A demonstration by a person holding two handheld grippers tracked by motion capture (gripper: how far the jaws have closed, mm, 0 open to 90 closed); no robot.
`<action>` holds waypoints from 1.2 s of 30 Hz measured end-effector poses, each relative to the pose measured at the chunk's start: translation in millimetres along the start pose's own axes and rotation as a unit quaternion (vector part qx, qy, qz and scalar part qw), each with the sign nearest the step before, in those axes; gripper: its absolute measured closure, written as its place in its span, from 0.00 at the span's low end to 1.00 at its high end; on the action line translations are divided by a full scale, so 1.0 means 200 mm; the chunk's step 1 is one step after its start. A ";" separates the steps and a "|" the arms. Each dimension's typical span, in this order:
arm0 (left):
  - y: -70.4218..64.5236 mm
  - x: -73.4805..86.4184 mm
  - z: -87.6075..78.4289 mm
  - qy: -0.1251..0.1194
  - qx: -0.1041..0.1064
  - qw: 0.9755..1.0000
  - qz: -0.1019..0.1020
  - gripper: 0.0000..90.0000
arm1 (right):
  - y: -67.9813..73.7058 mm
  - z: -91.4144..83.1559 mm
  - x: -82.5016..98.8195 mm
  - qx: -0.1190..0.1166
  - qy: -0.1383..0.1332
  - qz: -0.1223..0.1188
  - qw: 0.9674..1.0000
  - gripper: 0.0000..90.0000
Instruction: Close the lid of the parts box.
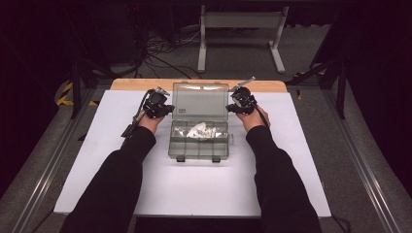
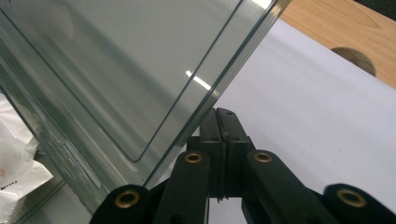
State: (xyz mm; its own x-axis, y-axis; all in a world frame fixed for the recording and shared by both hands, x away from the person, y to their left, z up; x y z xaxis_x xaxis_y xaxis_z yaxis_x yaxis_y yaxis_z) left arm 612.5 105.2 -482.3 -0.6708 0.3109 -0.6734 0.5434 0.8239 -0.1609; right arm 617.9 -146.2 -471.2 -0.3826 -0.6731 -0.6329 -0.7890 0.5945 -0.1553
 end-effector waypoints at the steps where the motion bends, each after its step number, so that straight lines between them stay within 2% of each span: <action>1: 0.00 0.00 0.00 -0.001 0.000 1.000 0.000 1.00 | 0.00 0.00 0.00 0.001 -0.001 0.001 1.000 1.00; 6: 0.00 0.00 -0.01 -0.005 0.002 1.000 -0.004 1.00 | 0.00 -0.02 -0.02 0.009 -0.013 -0.004 1.000 1.00; 11: 0.00 0.00 -0.02 -0.005 0.006 1.000 -0.004 1.00 | 0.00 -0.04 -0.03 0.007 -0.021 -0.002 1.000 1.00; 15: 0.00 -0.01 -0.03 -0.009 0.004 1.000 0.004 1.00 | 0.01 -0.05 -0.04 0.006 -0.023 -0.005 1.000 1.00; 16: 0.00 -0.01 -0.05 -0.008 0.012 1.000 0.000 1.00 | 0.01 -0.07 -0.04 0.005 -0.028 -0.006 1.000 1.00; 20: -0.01 -0.01 -0.07 -0.015 0.016 1.000 -0.002 1.00 | 0.01 -0.09 -0.04 0.004 -0.033 -0.006 0.999 1.00; 26: -0.02 -0.01 -0.10 -0.016 0.022 1.000 0.007 1.00 | 0.03 -0.14 -0.05 0.004 -0.045 -0.010 0.999 1.00; 30: -0.03 -0.01 -0.13 -0.018 0.029 0.999 0.011 1.00 | 0.05 -0.18 -0.06 -0.003 -0.058 -0.014 0.998 1.00; 36: -0.05 0.00 -0.16 -0.022 0.037 0.999 0.017 1.00 | 0.06 -0.20 -0.07 -0.003 -0.059 -0.022 0.998 1.00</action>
State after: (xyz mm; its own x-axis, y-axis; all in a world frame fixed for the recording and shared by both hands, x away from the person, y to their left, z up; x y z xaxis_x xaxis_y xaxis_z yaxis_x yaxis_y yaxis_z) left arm 591.5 112.8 -456.9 -0.6292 0.3158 -0.7102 0.6027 0.7752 -0.1892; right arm 593.5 -147.7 -434.0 -0.2886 -0.6414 -0.7109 -0.8070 0.5625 -0.1800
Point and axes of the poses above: each handheld gripper's, and its own axes: z roughly forward along the jaws, x roughly out of its underside, y roughly to its left, the point moved 9 cm from there along z, roughly forward along the jaws, and after that the axes turned 14 degrees about -z, right-handed, at the moved point
